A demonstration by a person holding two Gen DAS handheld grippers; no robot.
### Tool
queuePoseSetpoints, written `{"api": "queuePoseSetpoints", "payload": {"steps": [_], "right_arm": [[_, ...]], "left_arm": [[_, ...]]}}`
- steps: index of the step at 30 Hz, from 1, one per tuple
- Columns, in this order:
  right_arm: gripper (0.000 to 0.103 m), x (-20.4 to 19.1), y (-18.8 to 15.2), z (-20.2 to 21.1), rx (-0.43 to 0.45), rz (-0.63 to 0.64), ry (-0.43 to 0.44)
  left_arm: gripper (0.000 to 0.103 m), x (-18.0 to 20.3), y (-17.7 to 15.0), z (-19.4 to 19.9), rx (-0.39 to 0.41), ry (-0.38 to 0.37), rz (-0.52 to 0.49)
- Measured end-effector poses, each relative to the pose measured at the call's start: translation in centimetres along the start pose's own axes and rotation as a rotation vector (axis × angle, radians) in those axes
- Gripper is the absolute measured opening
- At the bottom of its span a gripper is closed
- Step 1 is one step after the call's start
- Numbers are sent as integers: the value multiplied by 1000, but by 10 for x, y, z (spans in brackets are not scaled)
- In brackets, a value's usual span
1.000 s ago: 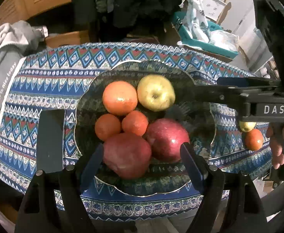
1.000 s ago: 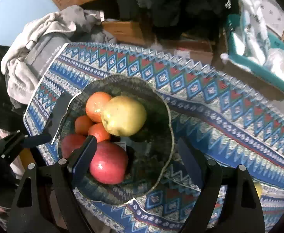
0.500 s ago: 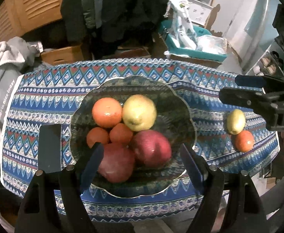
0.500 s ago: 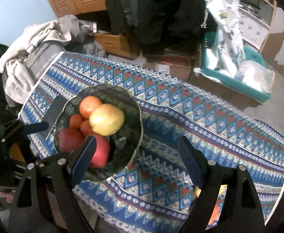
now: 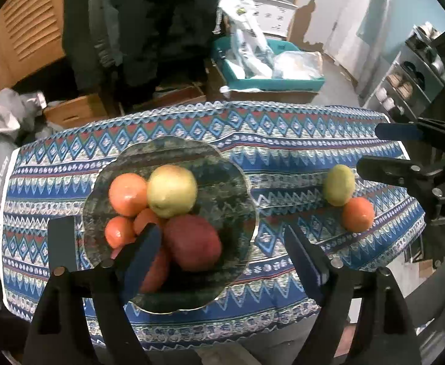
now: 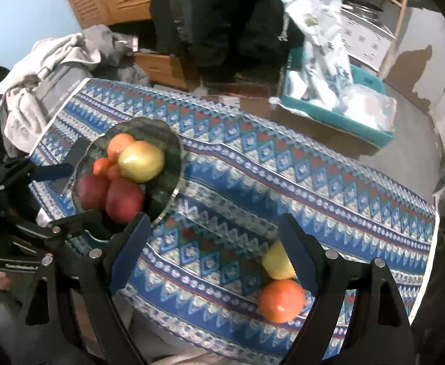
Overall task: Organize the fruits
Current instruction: 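Move both grippers back toward the last pear and orange, then grasp the small yellow-green pear with the left gripper while the right gripper grasps the orange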
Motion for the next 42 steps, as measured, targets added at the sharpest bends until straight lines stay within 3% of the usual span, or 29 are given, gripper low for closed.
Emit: {"api": "queuePoseSetpoints", "payload": {"steps": [18, 29, 42], "right_arm": [[85, 69, -77, -44, -142, -101, -31], [85, 80, -122, -89, -263, -106, -34], [85, 68, -148, -129, -321, -95, -4]], "left_arm": [[85, 72, -6, -51, -119, -36, -151], [85, 92, -23, -96, -228, -33, -202], [85, 85, -28, -126, -277, -8, -200]]}}
Point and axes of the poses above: each gripper's, at about its wrist camera, not at the fingertips, and z roughly against the way its jaws point, x to its right, y to its top, the point moved 10 cm from there along -z, roughly the way its jaws point, and after that the axes turned 14 degrees about -y, right-handed, at the moved point
